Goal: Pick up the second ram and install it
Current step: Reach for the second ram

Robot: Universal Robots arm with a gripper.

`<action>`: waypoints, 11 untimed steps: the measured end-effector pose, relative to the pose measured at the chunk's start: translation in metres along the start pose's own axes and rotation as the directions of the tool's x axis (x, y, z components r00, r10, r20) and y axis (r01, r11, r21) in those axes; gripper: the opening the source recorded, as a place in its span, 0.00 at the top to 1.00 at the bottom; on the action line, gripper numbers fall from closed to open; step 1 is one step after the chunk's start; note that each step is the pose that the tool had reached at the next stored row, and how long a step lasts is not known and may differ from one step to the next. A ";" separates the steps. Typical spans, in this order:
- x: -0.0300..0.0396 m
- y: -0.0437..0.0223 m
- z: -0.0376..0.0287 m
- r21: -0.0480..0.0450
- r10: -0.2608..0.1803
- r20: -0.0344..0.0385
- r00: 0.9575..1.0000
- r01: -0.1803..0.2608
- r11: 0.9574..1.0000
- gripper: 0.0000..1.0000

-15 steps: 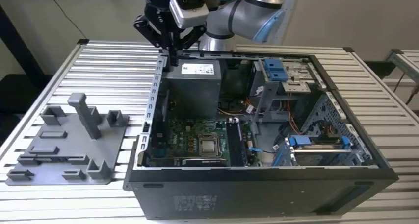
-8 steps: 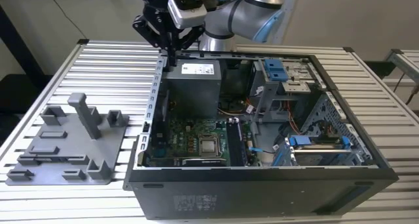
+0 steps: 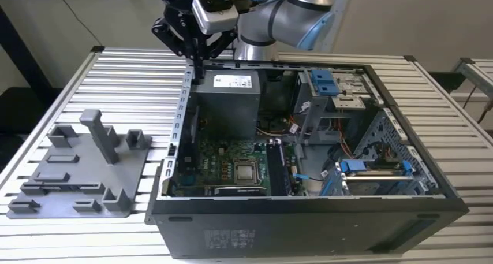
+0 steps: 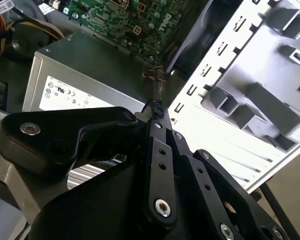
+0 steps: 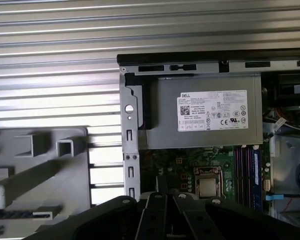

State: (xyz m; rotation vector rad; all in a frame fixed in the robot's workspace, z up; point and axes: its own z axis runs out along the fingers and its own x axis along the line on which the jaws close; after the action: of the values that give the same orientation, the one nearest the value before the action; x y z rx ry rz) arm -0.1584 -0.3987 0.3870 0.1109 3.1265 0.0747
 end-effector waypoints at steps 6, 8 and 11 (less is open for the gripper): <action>0.0060 -0.0004 0.0002 0.000 0.000 0.000 1.000 0.000 1.000 0.89; 0.0071 -0.0005 0.0002 0.000 0.000 0.000 1.000 0.000 1.000 0.89; 0.0087 -0.0006 0.0003 0.000 0.000 -0.001 1.000 0.000 1.000 0.89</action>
State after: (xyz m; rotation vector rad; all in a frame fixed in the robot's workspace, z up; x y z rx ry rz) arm -0.1671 -0.3987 0.3866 0.1111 3.1274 0.0746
